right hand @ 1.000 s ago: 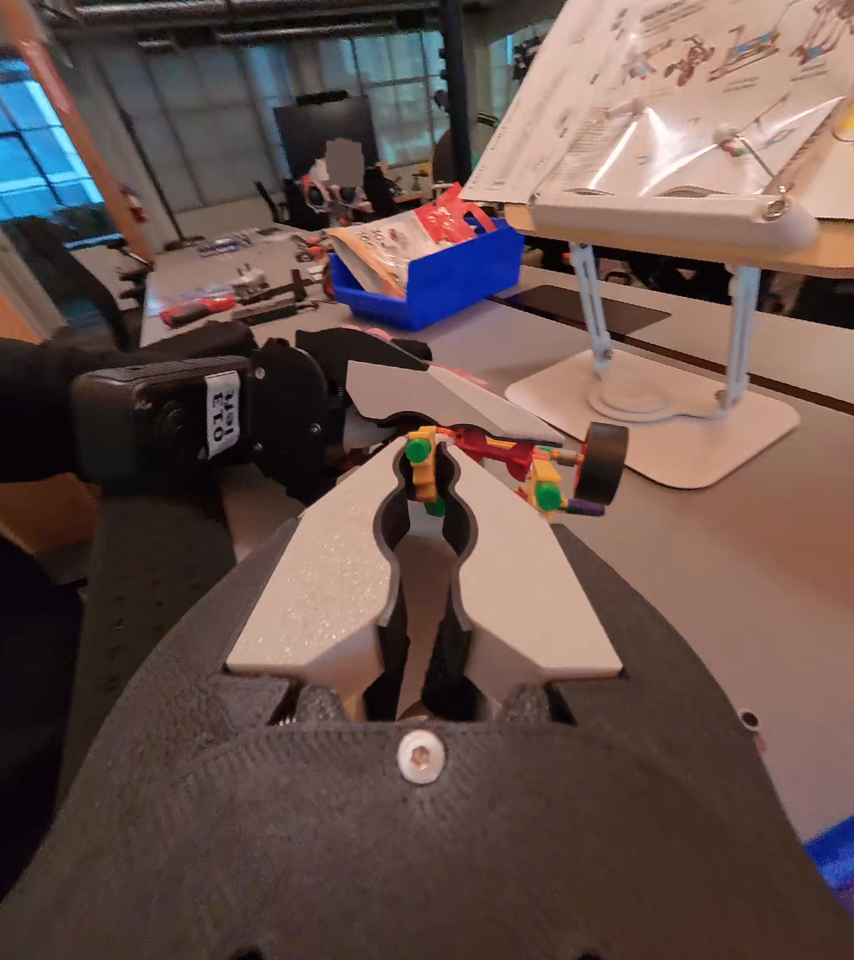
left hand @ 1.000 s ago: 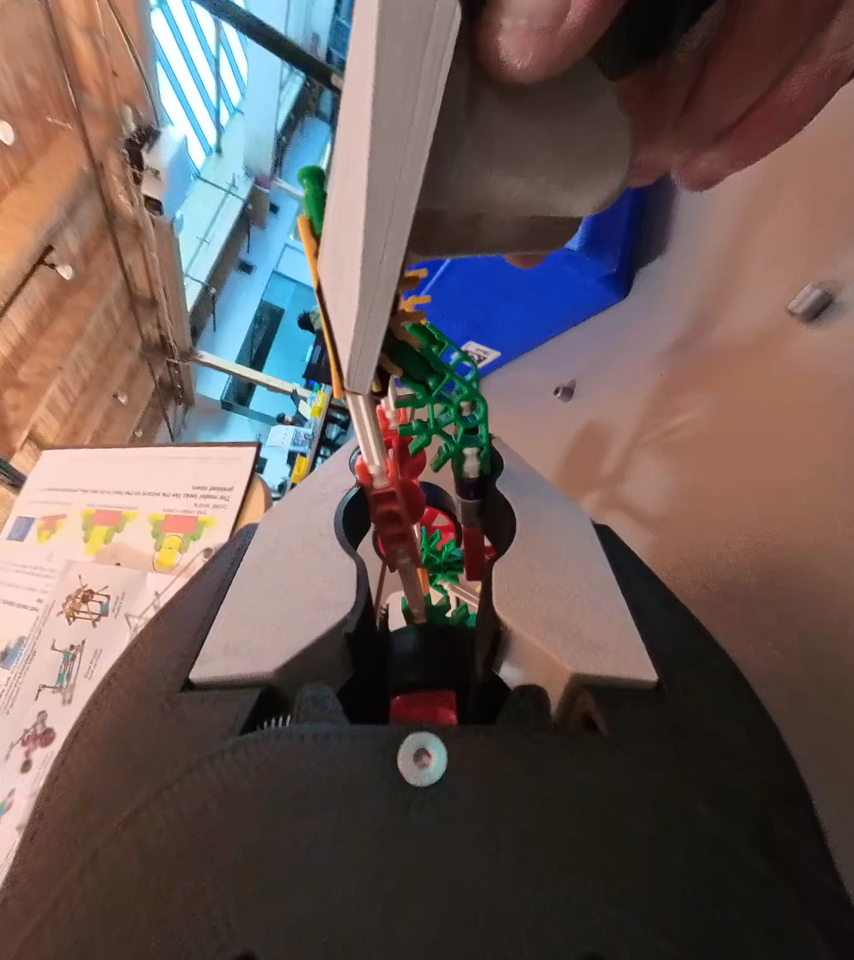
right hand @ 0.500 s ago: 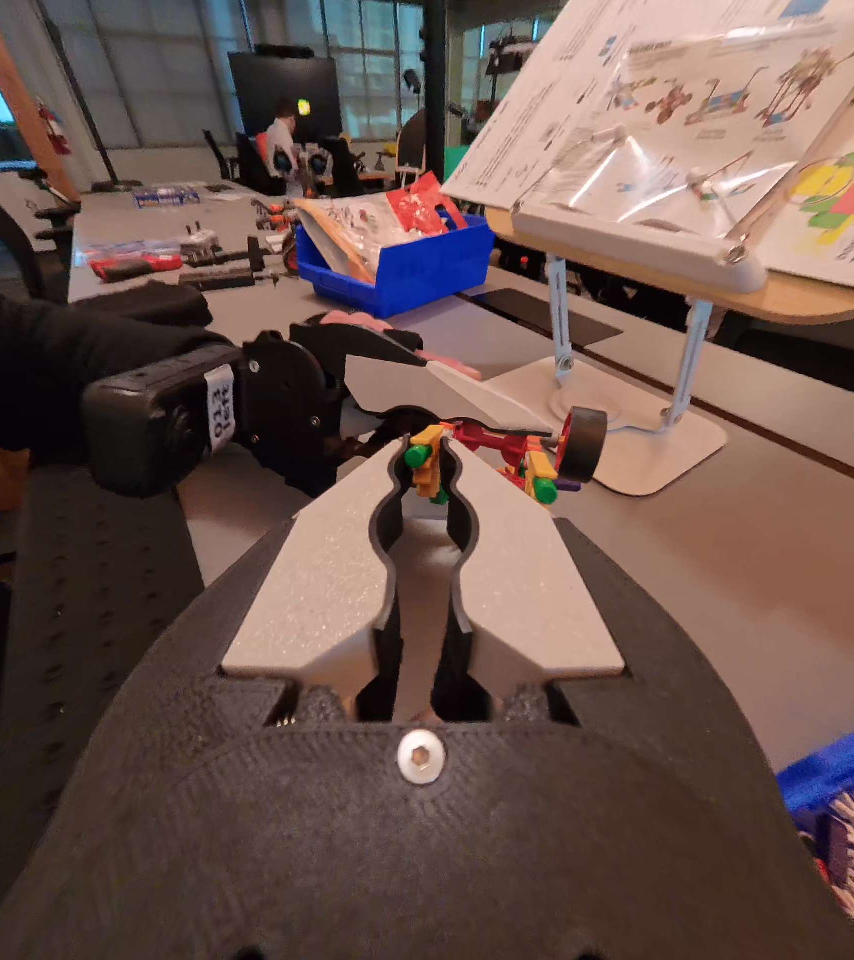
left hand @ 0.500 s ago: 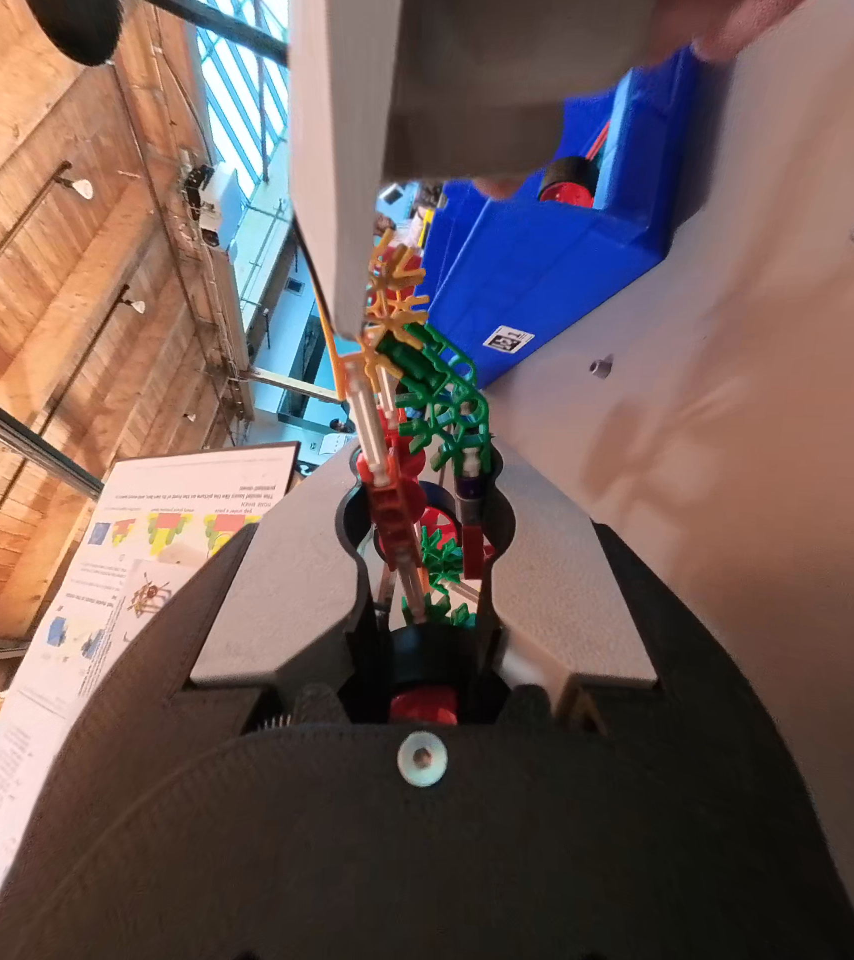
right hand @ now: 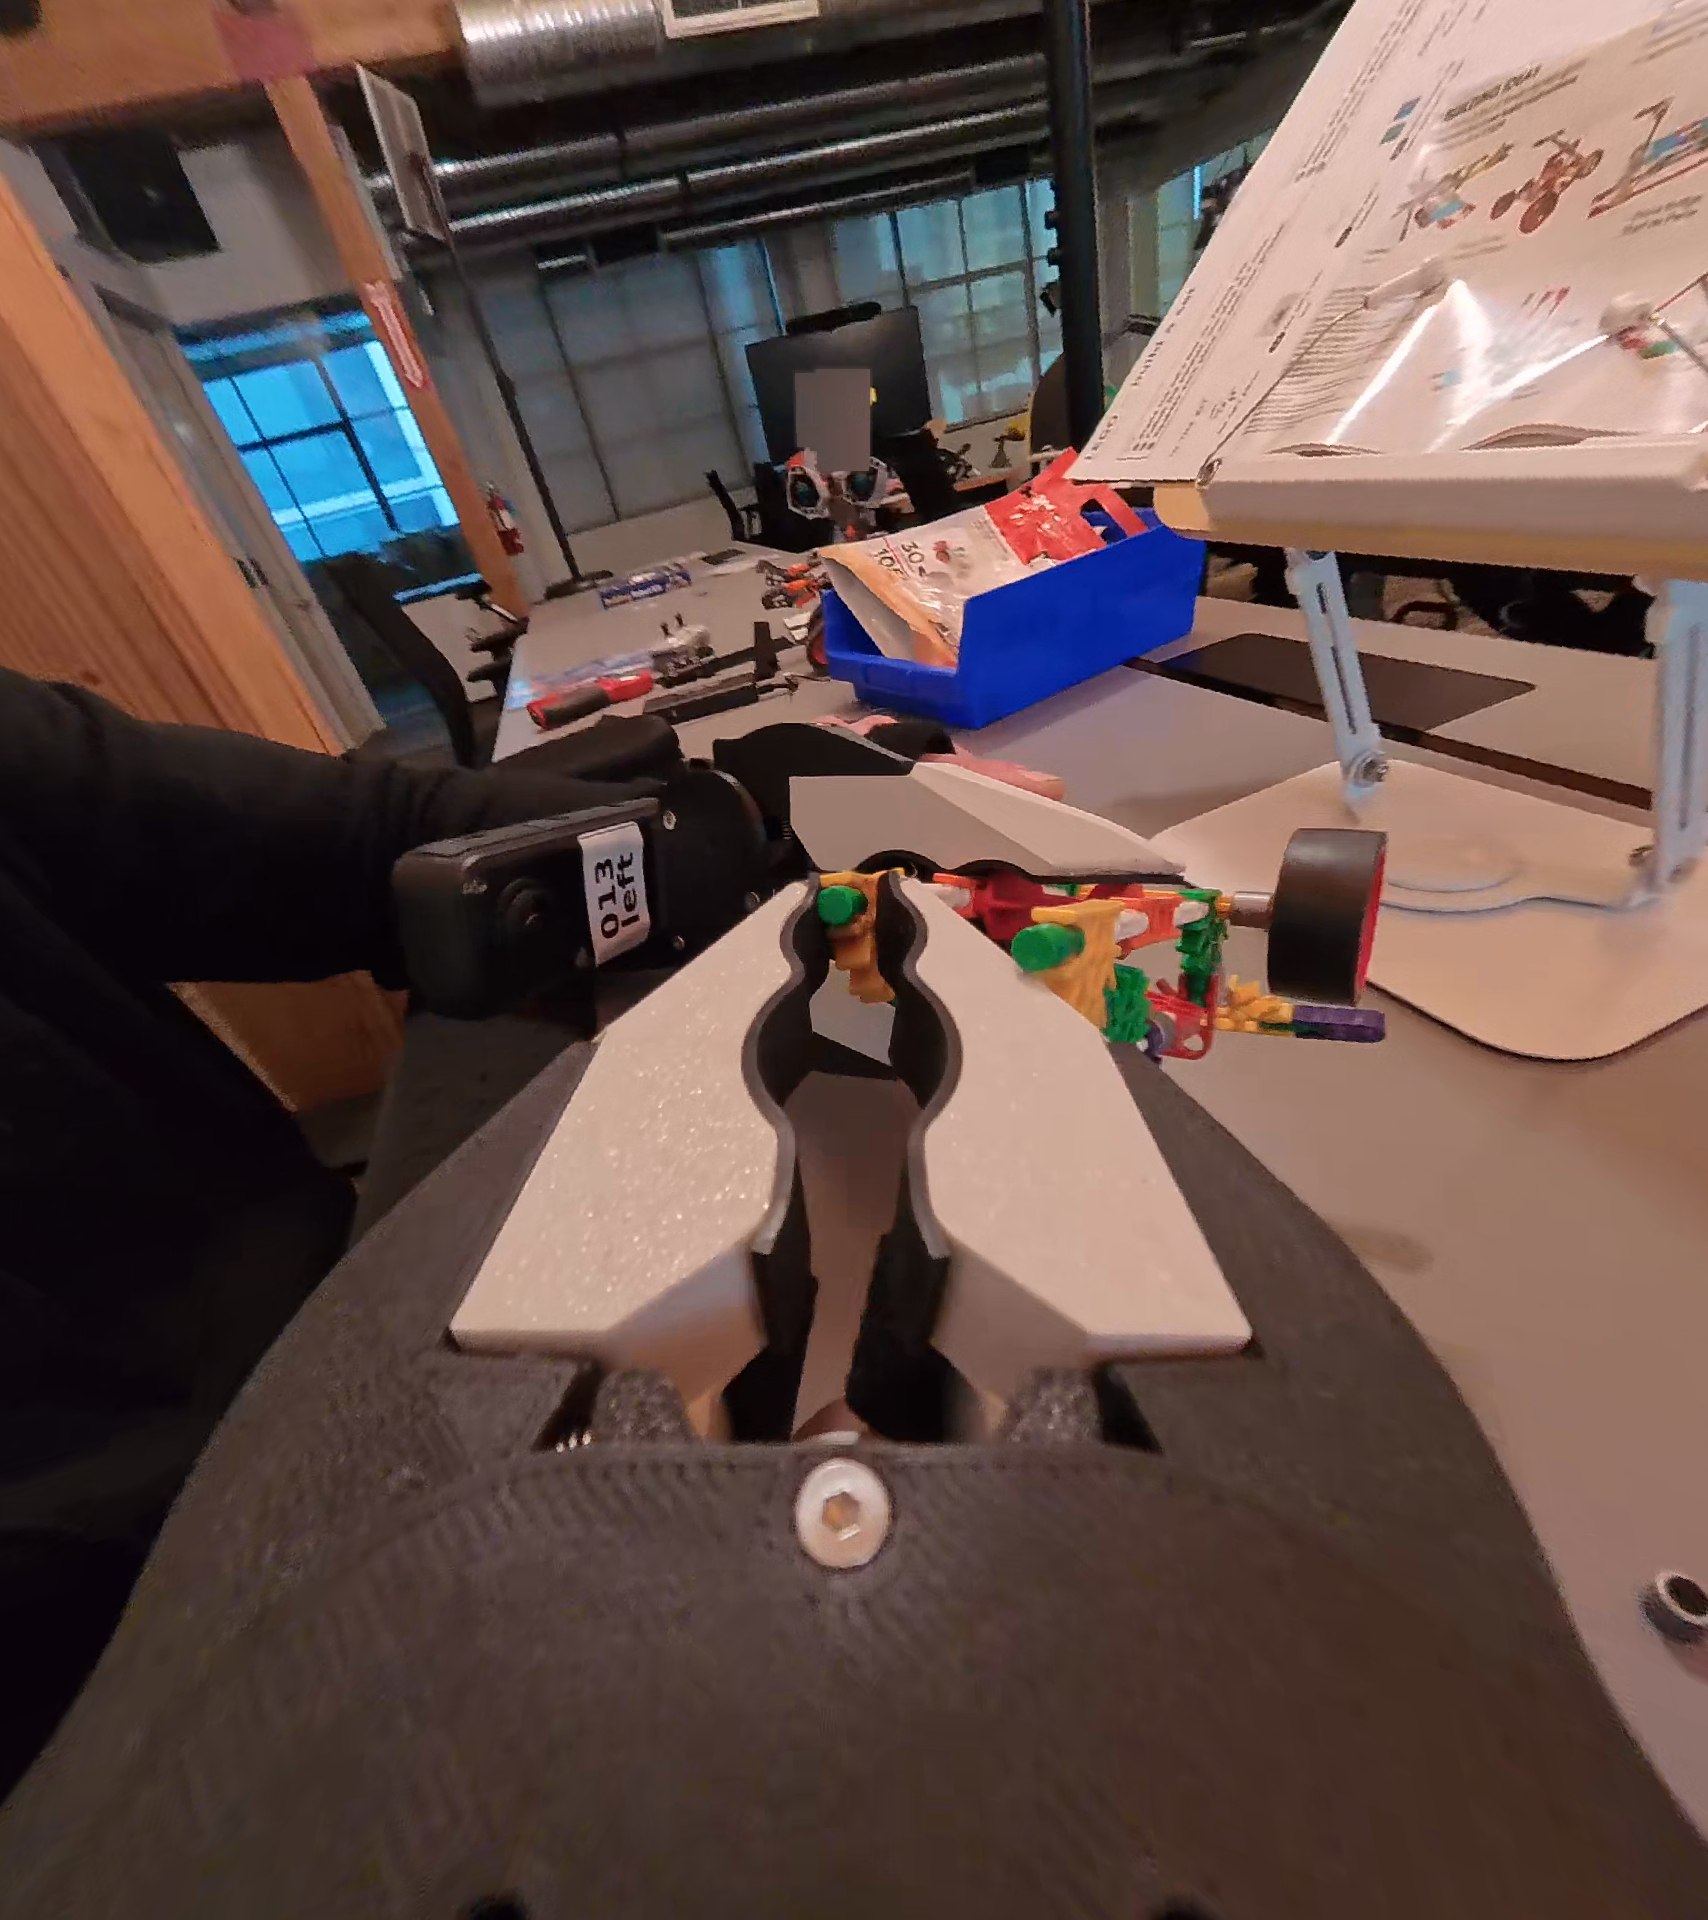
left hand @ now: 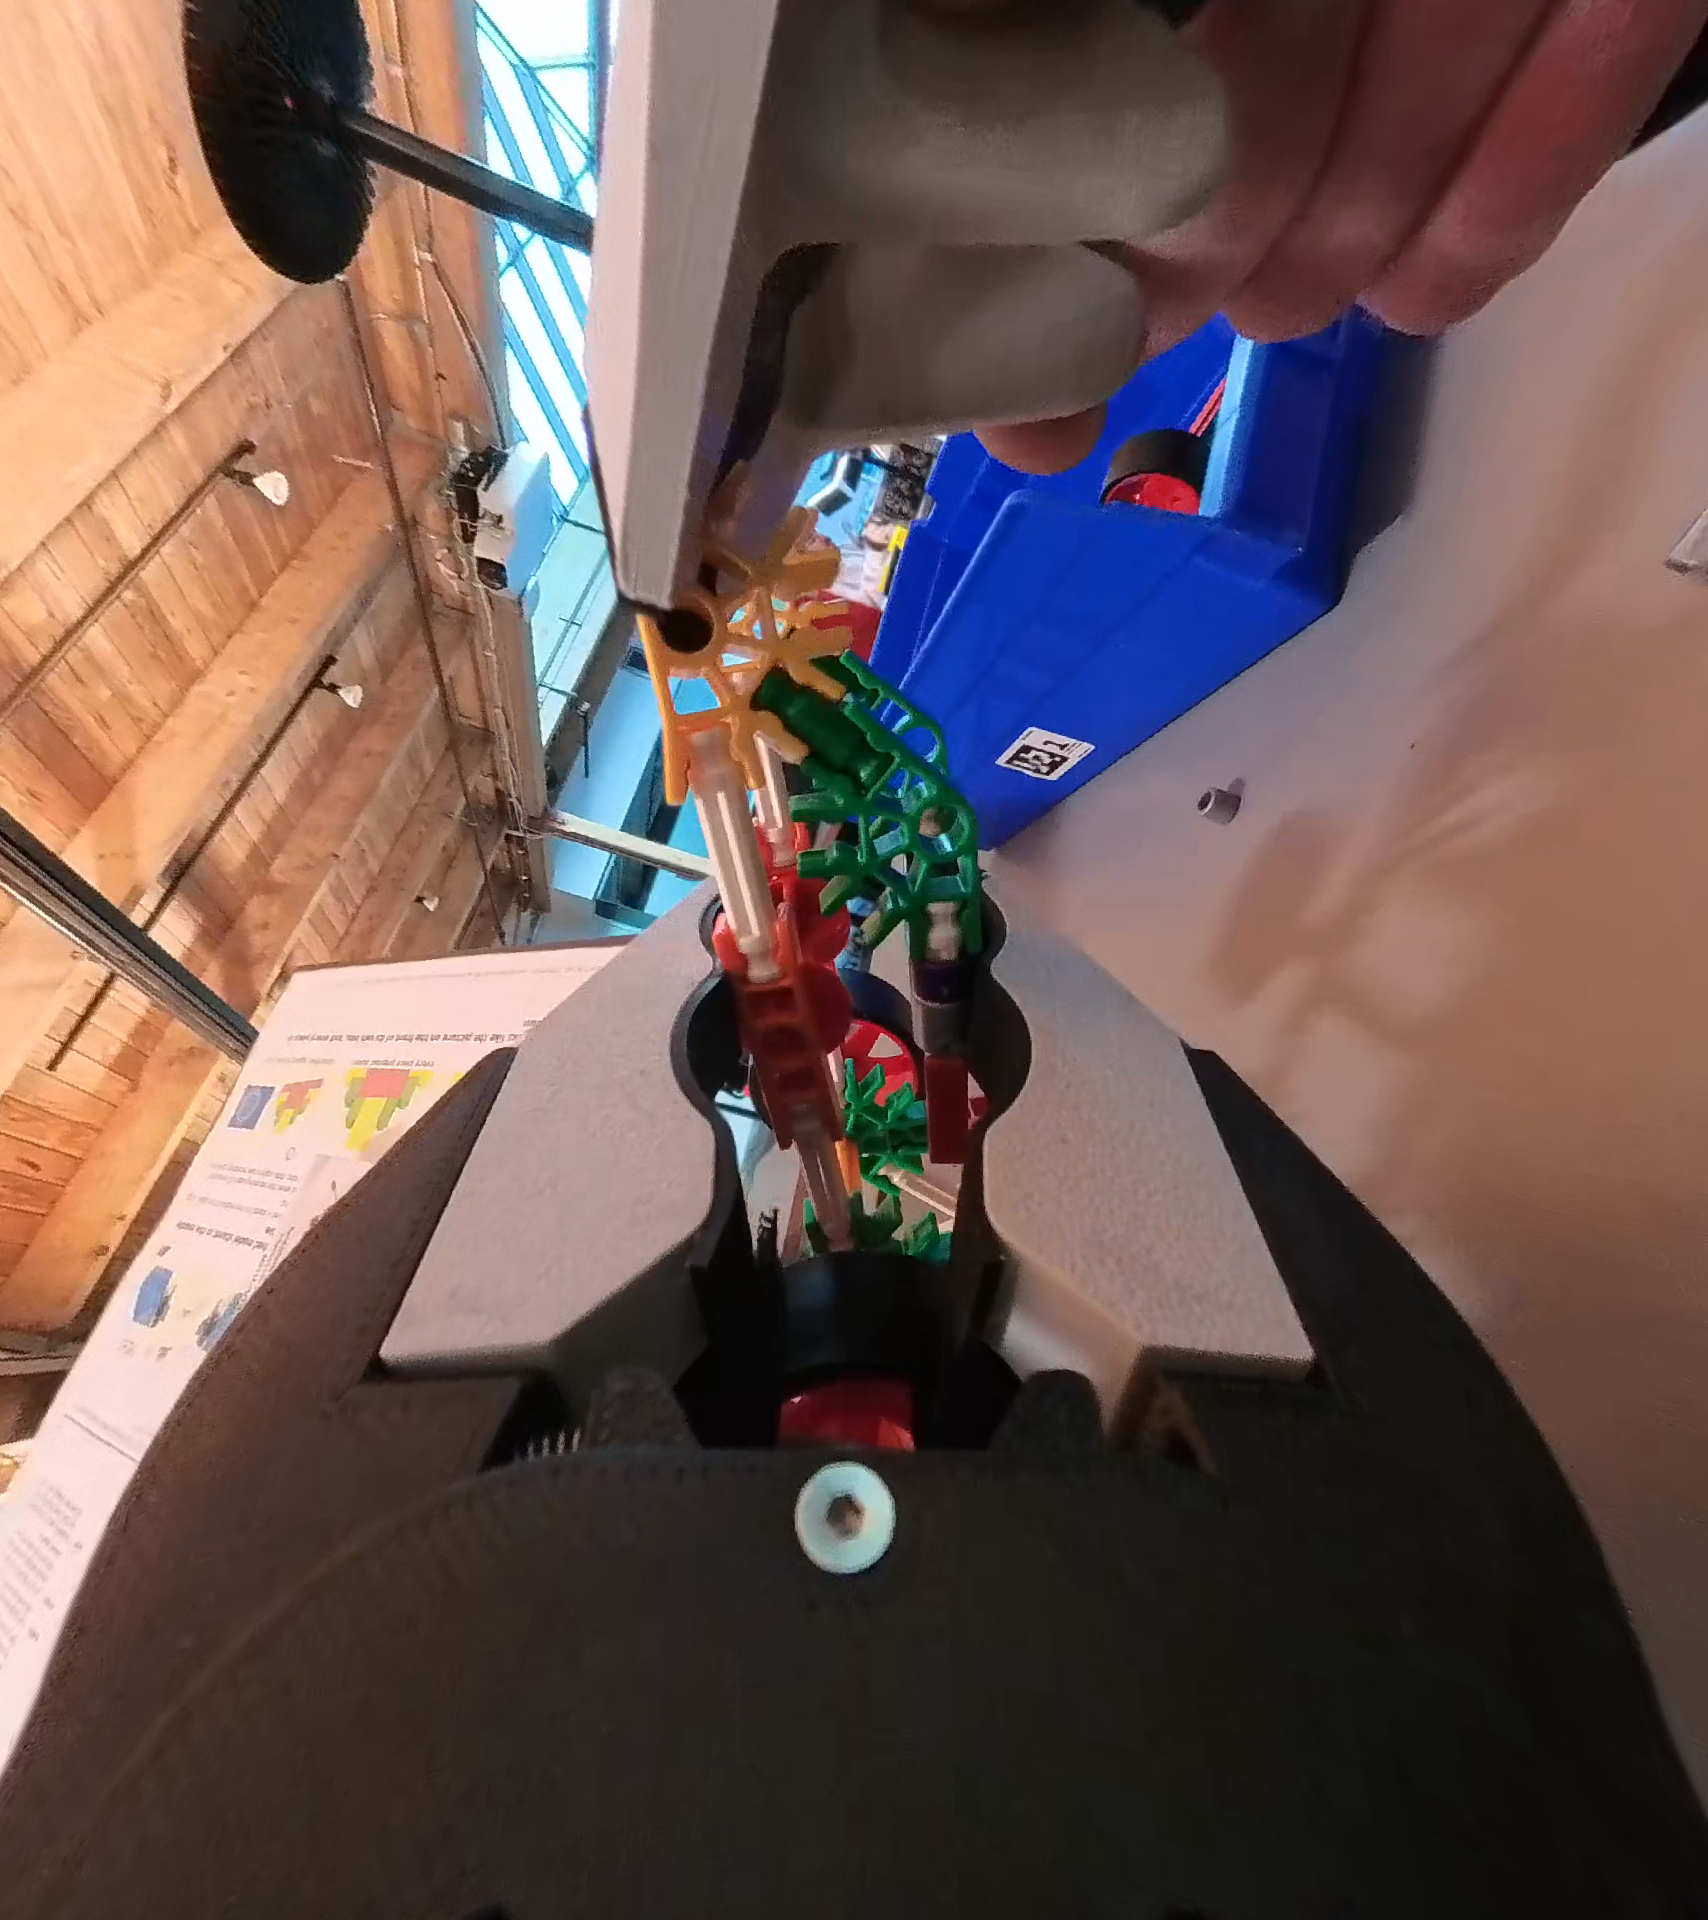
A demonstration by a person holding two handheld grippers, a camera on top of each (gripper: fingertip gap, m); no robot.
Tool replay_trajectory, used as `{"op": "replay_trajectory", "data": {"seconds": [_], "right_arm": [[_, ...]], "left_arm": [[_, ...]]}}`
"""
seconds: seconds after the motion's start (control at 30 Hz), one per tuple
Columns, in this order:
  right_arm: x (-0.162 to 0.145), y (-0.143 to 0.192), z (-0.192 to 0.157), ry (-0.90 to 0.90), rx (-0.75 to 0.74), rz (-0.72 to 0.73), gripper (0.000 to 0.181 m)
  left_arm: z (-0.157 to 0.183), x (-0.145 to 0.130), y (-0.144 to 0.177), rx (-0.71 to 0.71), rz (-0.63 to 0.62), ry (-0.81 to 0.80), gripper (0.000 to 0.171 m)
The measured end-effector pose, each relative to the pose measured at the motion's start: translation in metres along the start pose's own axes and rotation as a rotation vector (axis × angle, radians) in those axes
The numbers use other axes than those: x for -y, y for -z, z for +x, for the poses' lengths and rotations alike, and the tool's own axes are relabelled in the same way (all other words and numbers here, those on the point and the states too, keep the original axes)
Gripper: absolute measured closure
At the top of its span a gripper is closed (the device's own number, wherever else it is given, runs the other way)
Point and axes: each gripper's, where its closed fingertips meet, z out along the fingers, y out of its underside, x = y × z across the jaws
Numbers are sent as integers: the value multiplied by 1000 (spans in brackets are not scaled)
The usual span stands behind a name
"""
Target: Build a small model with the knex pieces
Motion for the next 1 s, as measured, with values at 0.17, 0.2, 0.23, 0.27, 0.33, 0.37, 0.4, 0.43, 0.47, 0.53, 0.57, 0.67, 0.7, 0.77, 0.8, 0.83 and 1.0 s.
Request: {"op": "replay_trajectory", "data": {"seconds": [0.17, 0.2, 0.23, 0.27, 0.33, 0.37, 0.4, 0.43, 0.47, 0.53, 0.57, 0.67, 0.7, 0.77, 0.8, 0.83, 1.0], "right_arm": [[-2, 1, 1, -45, 47, 13, 175], [-2, 1, 0, -40, 54, 9, 175], [-2, 0, 0, -34, 58, 5, 175], [-2, 0, -1, -30, 63, 4, 175], [-2, -1, -2, -22, 75, -5, 175], [-3, -2, -1, -19, 80, -12, 175], [-4, -2, -2, -15, 85, -19, 175], [-6, -3, -1, -12, 88, -26, 175], [-7, -4, 0, -10, 91, -37, 175], [-10, -5, 2, -18, 99, -46, 175], [-13, -6, 4, -24, 104, -57, 175], [-23, -8, 6, -18, 117, -94, 174], [-26, -8, 7, -14, 121, -110, 174], [-33, -8, 11, -17, 124, -138, 174], [-37, -8, 12, -14, 128, -155, 174], [-38, -7, 13, -13, 132, -159, 174], [-45, -7, 13, -11, 142, -182, 173]], "left_arm": [[3, -1, -1, -5, 5, -15, 134], [3, -1, -1, -5, 11, -18, 134], [4, 0, 0, -12, 13, -16, 134], [3, 0, 0, -13, 15, -16, 134], [3, 0, 0, -18, 20, -25, 135], [4, 0, 0, -19, 21, -28, 135], [4, -1, 0, -19, 24, -33, 135], [5, -2, 0, -22, 25, -35, 135], [7, -4, 0, -23, 26, -39, 135], [11, -6, -1, -27, 25, -33, 135], [13, -7, -1, -33, 27, -41, 135], [21, -12, -4, -45, 38, -69, 135], [26, -13, -6, -55, 40, -75, 135], [32, -18, -8, -66, 35, -87, 135], [35, -19, -9, -66, 35, -99, 135], [36, -20, -10, -59, 35, -109, 135], [39, -22, -11, -37, 33, -152, 135]]}}
